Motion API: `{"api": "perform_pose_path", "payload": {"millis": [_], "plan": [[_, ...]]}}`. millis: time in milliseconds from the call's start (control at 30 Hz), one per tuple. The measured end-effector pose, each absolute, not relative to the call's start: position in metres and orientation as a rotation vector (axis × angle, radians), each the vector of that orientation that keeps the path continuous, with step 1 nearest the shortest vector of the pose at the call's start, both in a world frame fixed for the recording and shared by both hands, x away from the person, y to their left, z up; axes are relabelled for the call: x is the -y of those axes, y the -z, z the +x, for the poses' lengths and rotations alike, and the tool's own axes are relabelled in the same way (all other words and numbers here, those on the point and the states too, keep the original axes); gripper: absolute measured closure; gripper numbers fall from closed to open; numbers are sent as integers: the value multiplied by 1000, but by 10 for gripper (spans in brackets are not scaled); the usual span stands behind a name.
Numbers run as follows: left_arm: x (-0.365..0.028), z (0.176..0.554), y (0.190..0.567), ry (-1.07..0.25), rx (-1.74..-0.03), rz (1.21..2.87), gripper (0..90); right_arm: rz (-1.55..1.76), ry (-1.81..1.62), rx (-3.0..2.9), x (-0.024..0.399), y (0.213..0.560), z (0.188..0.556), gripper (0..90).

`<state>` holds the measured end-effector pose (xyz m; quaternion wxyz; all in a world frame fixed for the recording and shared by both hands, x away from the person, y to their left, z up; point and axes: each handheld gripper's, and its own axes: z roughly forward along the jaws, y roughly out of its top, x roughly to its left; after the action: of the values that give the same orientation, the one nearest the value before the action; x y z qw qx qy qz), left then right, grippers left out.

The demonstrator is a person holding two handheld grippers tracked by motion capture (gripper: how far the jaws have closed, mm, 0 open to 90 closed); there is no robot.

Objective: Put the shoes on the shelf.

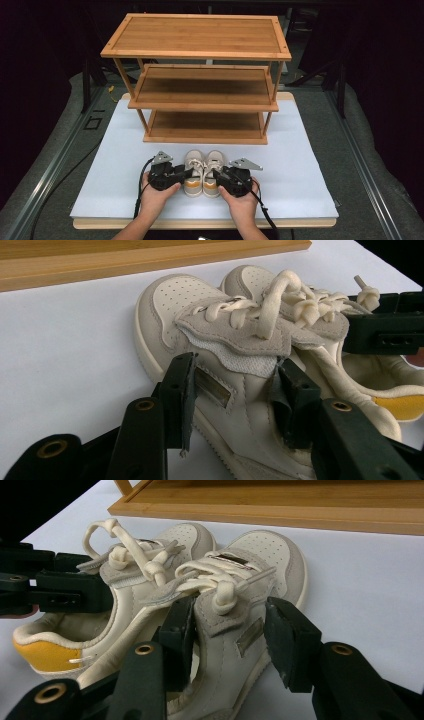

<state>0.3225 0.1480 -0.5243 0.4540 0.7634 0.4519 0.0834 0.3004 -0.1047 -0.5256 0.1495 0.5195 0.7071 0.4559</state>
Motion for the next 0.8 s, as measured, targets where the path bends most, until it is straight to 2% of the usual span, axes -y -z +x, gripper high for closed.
{"api": "perform_pose_path", "payload": {"millis": [200, 433, 800], "plan": [[-151, 321, 526, -193, -1126, 1846, 535, 1508, -1364, -2030, 109, 527, 301, 512], [-154, 315, 530, -206, -1158, 1771, 460, 1492, -1358, -1995, 107, 528, 293, 491], [-149, 306, 545, -198, -1209, 1621, 453, 1578, -1440, -1871, 104, 540, 288, 489]]}}
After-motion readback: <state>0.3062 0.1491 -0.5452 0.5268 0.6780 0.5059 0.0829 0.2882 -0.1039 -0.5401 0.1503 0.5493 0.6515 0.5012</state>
